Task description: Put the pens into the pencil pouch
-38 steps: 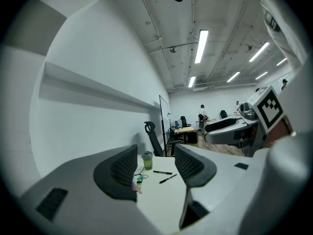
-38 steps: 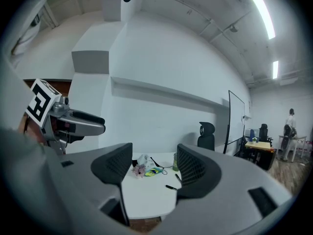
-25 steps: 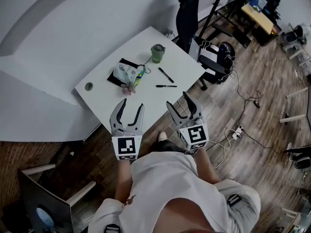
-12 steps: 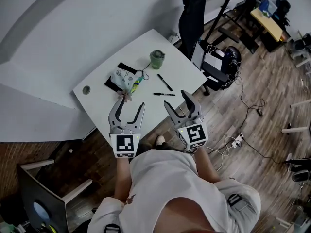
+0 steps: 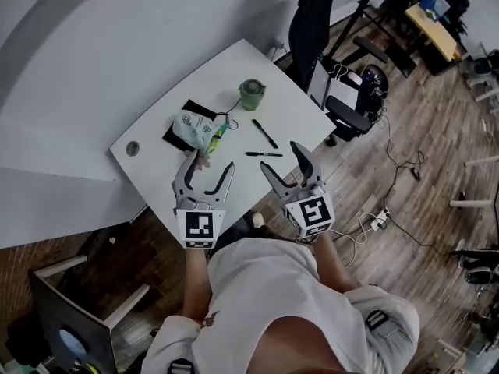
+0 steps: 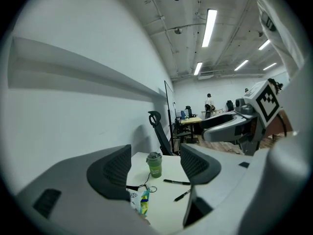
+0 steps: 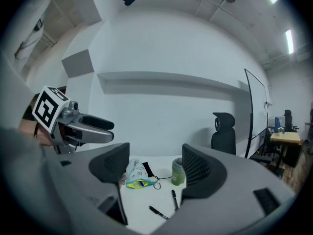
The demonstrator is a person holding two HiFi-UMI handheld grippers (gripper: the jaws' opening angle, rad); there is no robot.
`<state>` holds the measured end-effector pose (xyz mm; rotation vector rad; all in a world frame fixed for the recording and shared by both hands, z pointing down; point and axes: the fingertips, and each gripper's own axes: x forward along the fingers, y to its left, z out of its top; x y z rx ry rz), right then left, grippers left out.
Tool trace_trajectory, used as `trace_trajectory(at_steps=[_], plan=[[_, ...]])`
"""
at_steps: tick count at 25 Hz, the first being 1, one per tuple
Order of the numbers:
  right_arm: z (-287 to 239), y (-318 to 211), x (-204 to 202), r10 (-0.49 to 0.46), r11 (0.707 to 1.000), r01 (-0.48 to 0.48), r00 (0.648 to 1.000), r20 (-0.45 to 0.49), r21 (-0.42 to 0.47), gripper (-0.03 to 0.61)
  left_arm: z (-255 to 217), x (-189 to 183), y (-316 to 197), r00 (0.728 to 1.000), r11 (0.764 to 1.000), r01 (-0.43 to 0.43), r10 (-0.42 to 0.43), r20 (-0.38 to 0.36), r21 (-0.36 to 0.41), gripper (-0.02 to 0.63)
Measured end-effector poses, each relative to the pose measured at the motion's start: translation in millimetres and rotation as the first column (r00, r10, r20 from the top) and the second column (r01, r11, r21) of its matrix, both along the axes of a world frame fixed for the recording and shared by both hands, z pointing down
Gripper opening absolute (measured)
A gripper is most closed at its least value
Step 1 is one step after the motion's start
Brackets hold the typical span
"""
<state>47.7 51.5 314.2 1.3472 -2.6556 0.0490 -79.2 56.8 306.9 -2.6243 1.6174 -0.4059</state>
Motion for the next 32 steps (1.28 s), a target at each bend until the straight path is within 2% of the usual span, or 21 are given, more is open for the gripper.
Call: trace_trajectory(at_steps=[9,19,26,32], plan=[[39.0,-37.5,-16.7,0.004,0.996,-0.009,0.998,-0.062,-0.09,0.334,45.4,-21.0,-45.3,0.999,0.994,-0.042,0.039,-0.034,-0.102,0.359],[91.4,-66.0,-37.5,-0.013,0.982,-0.018,0.986,-0.164,-0.187,0.346,108.3,-46.0,-84.5,0.997,0.967,-0.083,0.082,-0.017,-0.24,0.396],[135.0,-71.1,-35.7,-0.036,0.966,-0.023,0.975,-0.221,-0.259,0.347,168.0,-50.8,-99.7,0.992,0.926,-0.084,0.111,0.052,-0.367,0.394],[166.4,-75.1,-26.4,-0.089,0.948,0.003,0.962,-0.257,-0.317,0.341,201.4,-50.4,-106.8,0.986,0.895,-0.053,0.117,0.119,-0.443,0.365]])
